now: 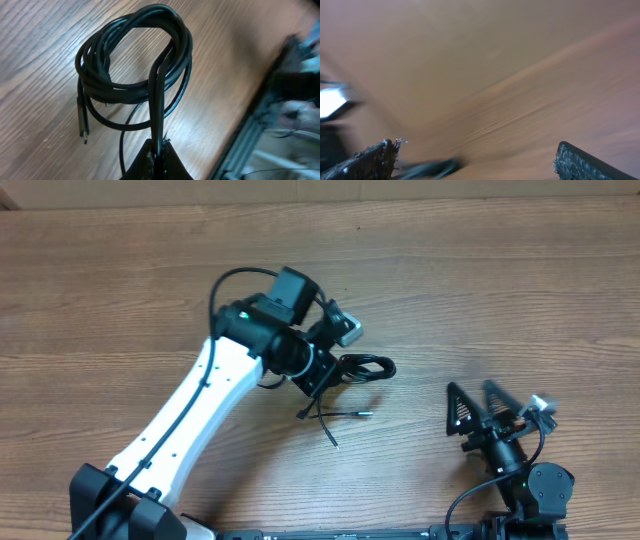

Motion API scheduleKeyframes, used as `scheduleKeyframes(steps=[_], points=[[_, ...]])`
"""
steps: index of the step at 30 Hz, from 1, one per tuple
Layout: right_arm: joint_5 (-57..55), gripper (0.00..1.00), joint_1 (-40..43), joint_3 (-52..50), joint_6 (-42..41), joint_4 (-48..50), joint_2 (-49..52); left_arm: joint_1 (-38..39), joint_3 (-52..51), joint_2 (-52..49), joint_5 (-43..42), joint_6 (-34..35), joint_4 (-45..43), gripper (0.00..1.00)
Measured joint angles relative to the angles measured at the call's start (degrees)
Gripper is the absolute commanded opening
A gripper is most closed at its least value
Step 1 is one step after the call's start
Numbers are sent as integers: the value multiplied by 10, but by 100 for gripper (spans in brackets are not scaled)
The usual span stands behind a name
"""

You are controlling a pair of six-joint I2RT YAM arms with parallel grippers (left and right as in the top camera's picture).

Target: Untangle cables

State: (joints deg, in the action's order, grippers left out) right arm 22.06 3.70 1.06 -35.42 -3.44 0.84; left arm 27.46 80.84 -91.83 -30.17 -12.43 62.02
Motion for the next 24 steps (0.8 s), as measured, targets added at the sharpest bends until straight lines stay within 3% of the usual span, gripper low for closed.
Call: scheduleKeyframes(steps=[5,12,21,24], points=[[130,100,0,0,-153,0,0,-66,0,0,-107,5,1,4],[174,100,0,0,-181,0,0,-142,0,0,-248,5,3,4],[234,100,0,0,-304,-1,0,-151,0,0,-350,9,8,4],[271,88,0,0,-319,-3,0,-151,0,0,-385,9,8,4]])
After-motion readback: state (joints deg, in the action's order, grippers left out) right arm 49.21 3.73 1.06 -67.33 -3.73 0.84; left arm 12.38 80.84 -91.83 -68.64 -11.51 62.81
